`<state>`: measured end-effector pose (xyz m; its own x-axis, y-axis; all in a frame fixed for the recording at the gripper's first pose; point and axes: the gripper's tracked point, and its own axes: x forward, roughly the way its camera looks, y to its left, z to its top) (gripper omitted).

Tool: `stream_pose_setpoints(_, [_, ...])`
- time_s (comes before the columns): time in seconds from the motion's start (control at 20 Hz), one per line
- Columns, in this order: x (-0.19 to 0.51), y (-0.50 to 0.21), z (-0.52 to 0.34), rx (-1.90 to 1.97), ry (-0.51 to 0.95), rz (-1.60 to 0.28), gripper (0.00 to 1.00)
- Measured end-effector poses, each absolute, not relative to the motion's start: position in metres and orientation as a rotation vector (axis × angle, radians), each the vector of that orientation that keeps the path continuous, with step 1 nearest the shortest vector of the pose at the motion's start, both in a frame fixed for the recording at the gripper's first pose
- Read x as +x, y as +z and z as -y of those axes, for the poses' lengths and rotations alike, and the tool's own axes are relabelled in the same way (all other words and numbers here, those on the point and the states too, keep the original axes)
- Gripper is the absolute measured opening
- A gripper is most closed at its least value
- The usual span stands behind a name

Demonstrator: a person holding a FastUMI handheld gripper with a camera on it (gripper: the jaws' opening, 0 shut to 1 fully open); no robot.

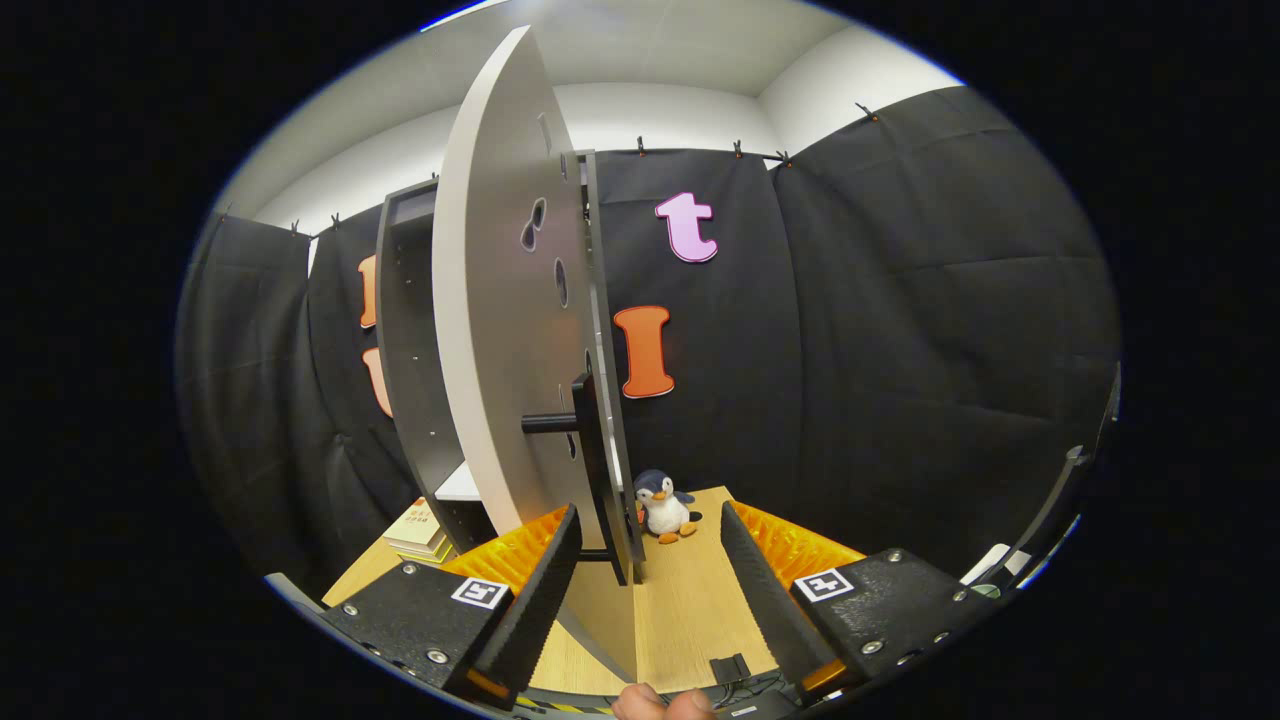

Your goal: Open the shoe cabinet door, grab the shoes and put them into the shoe cabinet, then close the shoe cabinet door.

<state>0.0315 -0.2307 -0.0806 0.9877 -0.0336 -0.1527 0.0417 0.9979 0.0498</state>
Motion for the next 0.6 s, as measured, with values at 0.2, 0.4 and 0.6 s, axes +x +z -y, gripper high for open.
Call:
stream_pose_setpoints(0.2, [0.029, -0.081, 0.207, 0.041, -0.051, -0.165, 0.89])
stream_pose_setpoints(0.4, [0.029, -0.081, 0.186, 0.041, -0.069, -0.179, 0.89])
stream_pose_setpoints(0.6, [0.031, -0.082, 0.156, 0.032, -0.066, -0.19, 0.89])
